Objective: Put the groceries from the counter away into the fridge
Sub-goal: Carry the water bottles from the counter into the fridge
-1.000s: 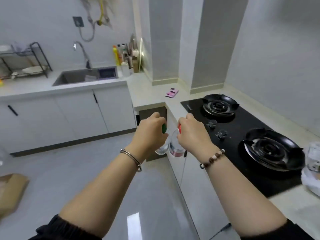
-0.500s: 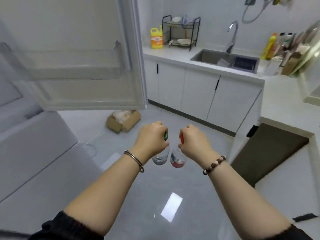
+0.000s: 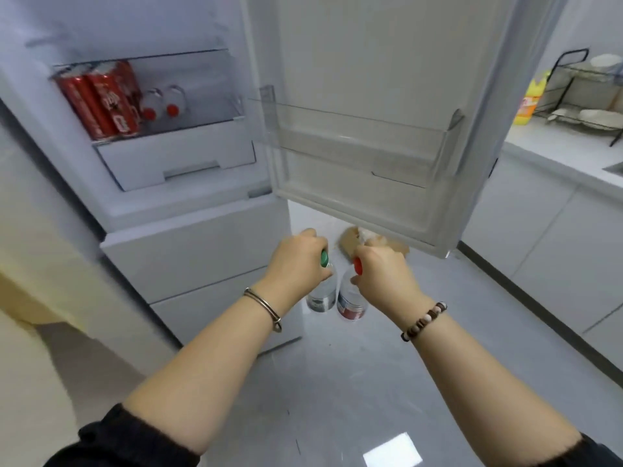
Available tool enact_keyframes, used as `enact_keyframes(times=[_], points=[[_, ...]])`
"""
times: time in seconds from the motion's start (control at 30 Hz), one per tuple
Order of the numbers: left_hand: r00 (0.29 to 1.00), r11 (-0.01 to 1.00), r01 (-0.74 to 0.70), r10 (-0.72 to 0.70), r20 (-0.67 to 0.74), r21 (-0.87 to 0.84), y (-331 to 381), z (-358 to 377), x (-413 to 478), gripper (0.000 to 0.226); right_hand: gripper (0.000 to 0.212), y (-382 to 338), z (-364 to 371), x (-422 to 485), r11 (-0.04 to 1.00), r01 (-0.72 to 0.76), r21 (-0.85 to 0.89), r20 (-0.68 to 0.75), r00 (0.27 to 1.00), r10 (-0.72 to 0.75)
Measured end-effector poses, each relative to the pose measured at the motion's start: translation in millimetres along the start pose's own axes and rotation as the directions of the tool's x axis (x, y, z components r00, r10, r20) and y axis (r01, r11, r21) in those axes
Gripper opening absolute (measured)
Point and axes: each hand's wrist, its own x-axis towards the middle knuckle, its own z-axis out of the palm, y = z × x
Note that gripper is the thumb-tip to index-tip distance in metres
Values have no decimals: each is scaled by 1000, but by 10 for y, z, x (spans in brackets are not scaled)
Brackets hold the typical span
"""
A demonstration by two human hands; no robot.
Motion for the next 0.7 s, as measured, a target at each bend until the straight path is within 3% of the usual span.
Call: enact_keyframes(times=[0.37,0.5,0.7], points=[[949,994,89,-67,-309,58,-1496,-787,347,23,13,-1219,89,1209,982,156,108,-225,966,-129],[884,996,69,-37,-467,50,-1989,-1115,559,22,16,-1589,61,1671,974,185,133,-360,924,-127],[735,996,-56,84,-673,63,-2613,-1423,904,20,16,-1982,100,2278,951,270,154,-583,802,-133]])
